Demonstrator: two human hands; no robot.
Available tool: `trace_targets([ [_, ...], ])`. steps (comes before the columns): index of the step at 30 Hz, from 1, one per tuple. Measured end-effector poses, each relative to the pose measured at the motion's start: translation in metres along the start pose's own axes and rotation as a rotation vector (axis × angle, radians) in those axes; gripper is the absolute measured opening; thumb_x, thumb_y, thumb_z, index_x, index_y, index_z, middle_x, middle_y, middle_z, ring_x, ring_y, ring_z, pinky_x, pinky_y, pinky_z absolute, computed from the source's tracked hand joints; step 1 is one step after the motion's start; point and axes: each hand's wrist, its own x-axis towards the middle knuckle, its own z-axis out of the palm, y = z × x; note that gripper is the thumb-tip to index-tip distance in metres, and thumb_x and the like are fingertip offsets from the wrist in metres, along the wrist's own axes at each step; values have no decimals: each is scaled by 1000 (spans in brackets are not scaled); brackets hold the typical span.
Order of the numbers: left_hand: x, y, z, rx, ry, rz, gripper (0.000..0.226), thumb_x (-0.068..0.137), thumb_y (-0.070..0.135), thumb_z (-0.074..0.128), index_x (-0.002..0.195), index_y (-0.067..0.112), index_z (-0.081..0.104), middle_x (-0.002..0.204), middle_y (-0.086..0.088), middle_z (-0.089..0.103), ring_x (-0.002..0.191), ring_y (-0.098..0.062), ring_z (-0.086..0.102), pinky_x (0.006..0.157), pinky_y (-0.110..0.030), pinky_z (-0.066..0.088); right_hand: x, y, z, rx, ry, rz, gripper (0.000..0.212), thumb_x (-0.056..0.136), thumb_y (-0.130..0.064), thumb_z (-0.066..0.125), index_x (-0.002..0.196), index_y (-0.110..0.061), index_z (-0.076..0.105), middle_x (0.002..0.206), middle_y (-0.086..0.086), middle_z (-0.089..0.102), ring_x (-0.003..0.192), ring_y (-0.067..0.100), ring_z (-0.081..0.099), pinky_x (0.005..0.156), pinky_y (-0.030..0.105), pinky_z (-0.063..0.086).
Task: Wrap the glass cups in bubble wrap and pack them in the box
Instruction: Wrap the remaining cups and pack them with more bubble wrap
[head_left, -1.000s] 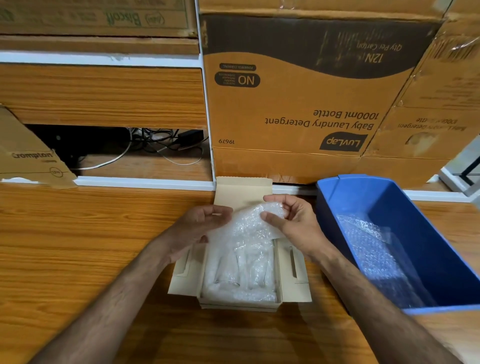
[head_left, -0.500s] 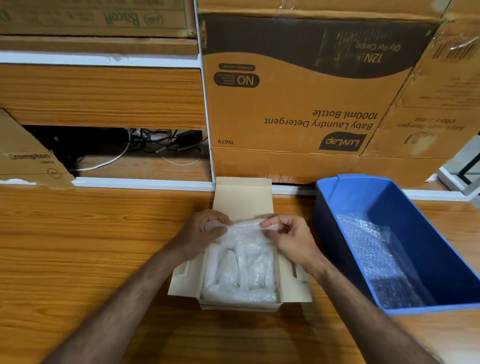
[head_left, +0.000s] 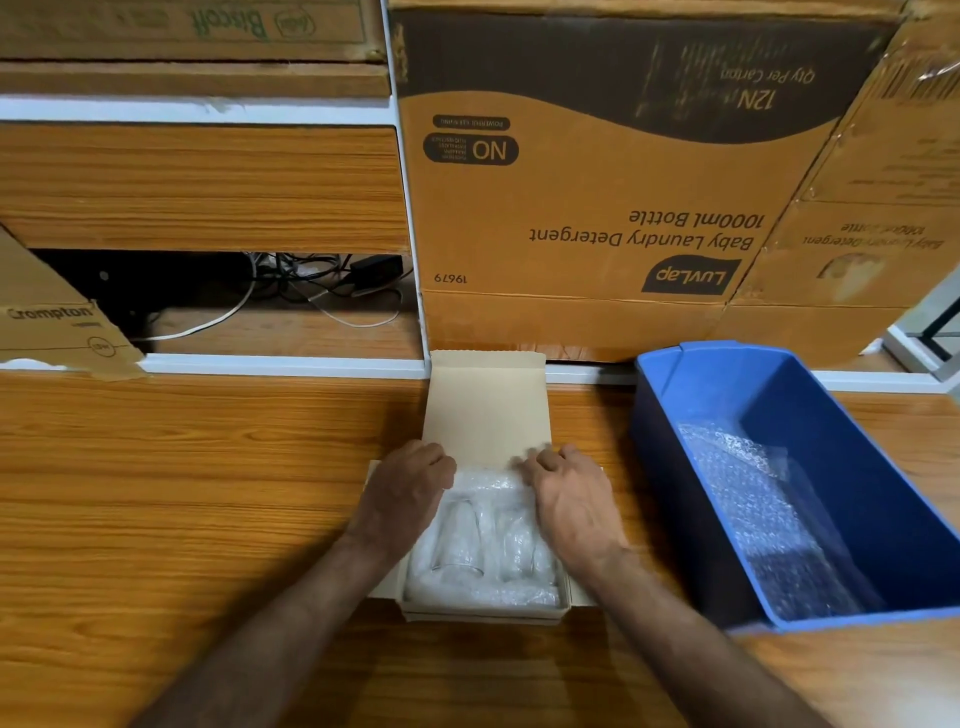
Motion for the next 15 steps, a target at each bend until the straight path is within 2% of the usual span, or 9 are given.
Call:
trace_targets([
  [3,-3,0,6,41,-85,10,28,71,-8,83,77,15,68,75,1,63,68,-12,54,52,-26,51,0,-1,-1,-77,-157,12,35,101,-9,55,135,-13,60,138,8,57,120,23,53,104,35,44],
  [5,-5,0,13,78,-118,16,24,72,-8,81,79,13,71,77,0,65,69,-14,58,55,-30,54,-1,-6,-2,-147,-222,26,28,101,-18,54,126,-13,66,139,11,55,119,25,50,104,39,44],
  [7,-8,3,16,111,-146,29,22,74,-6,78,80,15,74,79,0,66,73,-15,60,61,-32,55,-2,-11,0,-133,-252,51,30,99,-22,54,124,-12,67,140,13,51,120,27,48,104,41,43],
  [9,-9,10,14,138,-152,39,23,72,-5,75,82,16,74,83,-1,67,79,-18,61,67,-34,55,-4,-16,3,-86,-241,30,42,97,-27,64,134,-8,60,144,15,47,124,28,48,105,41,43],
  [12,-12,20,10,154,-129,40,37,62,-6,75,89,18,72,84,1,68,80,-20,61,67,-34,52,-8,-21,7,-23,-255,-13,77,85,-40,82,145,-9,46,147,14,46,124,28,53,104,38,46],
  [15,-17,24,10,152,-131,50,47,64,-9,73,103,17,71,89,0,67,81,-21,61,66,-34,51,-11,-22,4,-42,-282,-48,85,88,-50,76,150,-7,37,147,17,45,123,29,56,101,38,48],
])
